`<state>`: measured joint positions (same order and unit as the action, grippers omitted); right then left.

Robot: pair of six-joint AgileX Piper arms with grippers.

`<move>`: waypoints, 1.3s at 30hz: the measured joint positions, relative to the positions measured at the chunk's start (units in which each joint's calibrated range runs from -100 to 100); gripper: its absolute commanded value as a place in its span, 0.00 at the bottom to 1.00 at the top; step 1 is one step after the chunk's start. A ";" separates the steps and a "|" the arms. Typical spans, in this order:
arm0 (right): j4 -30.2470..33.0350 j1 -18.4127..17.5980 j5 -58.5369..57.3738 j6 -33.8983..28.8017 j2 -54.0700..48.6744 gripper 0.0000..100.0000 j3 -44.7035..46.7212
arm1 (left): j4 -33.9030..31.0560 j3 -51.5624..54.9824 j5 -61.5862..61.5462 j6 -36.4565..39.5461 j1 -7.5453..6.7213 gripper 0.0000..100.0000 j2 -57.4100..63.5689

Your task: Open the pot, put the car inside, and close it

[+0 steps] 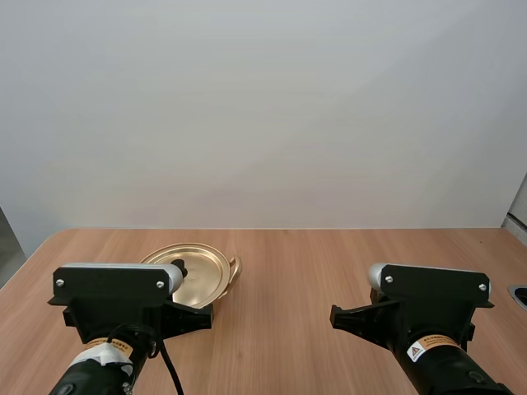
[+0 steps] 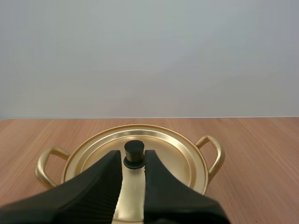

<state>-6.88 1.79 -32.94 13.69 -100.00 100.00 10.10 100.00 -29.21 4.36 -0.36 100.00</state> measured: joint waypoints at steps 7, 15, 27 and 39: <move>0.00 0.00 0.00 0.00 0.00 0.00 0.00 | 0.00 0.00 0.00 0.00 0.00 0.31 0.00; 0.00 0.00 0.00 0.00 0.00 0.00 0.00 | 0.00 0.00 0.00 0.00 0.00 0.31 0.00; 0.00 0.00 0.00 0.00 0.00 0.00 0.00 | 0.00 0.00 0.00 0.00 0.00 0.31 0.00; 0.00 0.00 0.00 0.00 0.00 0.00 0.00 | 0.00 0.00 -0.64 0.00 0.00 0.00 0.00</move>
<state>-6.88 1.79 -32.94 13.69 -100.00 100.00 10.10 100.00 -29.85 4.36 -0.36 100.00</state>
